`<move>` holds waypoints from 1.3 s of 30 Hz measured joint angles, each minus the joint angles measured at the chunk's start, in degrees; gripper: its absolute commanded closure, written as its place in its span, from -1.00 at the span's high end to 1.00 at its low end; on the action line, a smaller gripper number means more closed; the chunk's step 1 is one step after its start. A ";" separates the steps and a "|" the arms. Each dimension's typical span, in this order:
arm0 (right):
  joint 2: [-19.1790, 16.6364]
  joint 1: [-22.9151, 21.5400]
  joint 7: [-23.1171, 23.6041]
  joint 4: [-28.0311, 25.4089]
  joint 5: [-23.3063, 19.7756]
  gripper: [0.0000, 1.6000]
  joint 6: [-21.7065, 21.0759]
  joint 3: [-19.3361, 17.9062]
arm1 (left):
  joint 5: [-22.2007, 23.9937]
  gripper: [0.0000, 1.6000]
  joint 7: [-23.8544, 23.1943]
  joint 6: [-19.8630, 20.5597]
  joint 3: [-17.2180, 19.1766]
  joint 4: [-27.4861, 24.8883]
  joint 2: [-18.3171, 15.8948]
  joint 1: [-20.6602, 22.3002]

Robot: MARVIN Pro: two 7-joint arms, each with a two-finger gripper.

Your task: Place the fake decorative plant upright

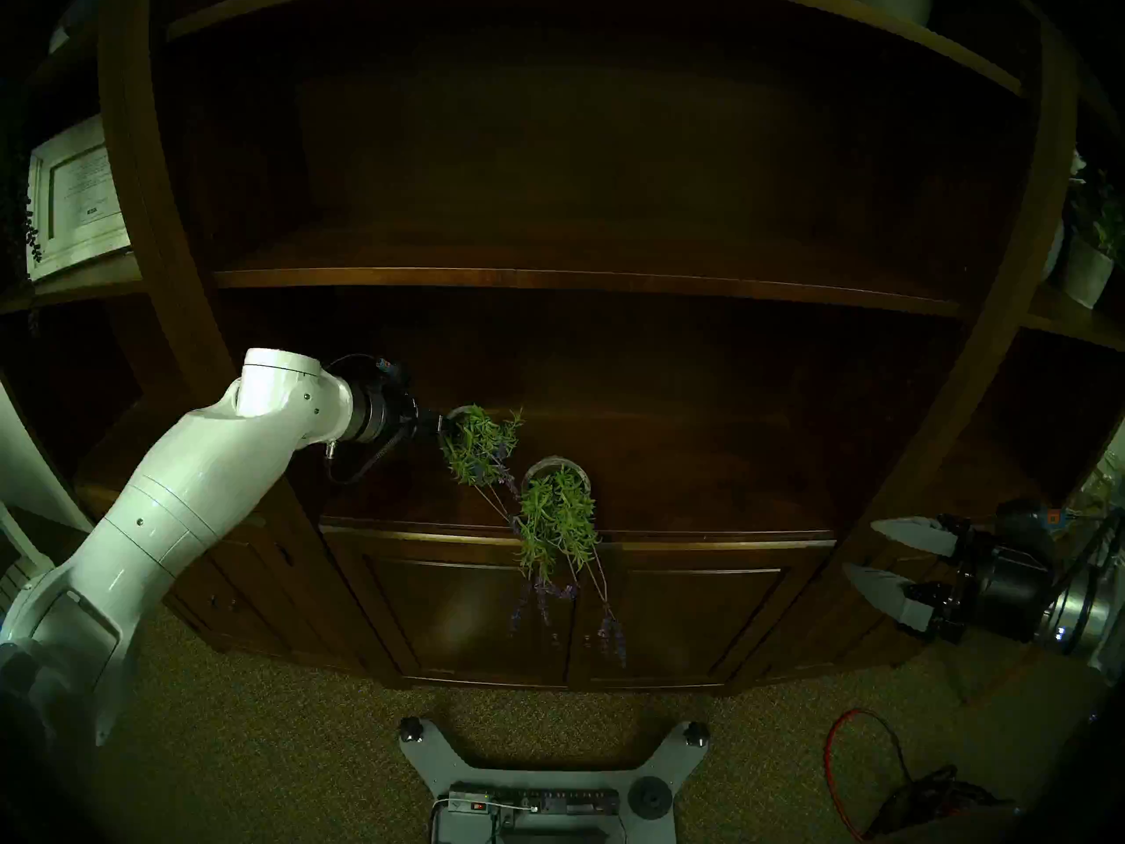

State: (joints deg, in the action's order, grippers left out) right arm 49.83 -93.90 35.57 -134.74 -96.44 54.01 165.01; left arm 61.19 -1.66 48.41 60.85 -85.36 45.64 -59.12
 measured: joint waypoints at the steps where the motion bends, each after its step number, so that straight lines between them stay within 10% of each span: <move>1: 0.00 0.00 0.00 0.00 0.00 1.00 0.00 0.00 | -0.05 -0.12 -0.03 -0.01 0.00 0.00 0.07 -0.01; 17: 0.00 0.00 0.00 0.00 0.00 1.00 0.00 0.00 | -0.68 -0.02 0.00 -0.17 0.00 0.02 0.80 -0.37; 27: 0.00 0.00 0.00 0.00 0.00 1.00 0.00 0.00 | -0.80 0.57 0.10 -0.09 0.02 -0.39 1.08 -0.94; 39: 0.00 0.00 0.00 0.00 0.00 1.00 0.00 0.00 | -0.75 0.40 0.30 -0.03 0.11 -0.96 0.71 -1.36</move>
State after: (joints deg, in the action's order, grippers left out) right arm 49.83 -93.90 35.57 -134.74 -96.44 54.01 165.01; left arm 60.43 -1.36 48.38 60.95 -86.32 46.35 -60.48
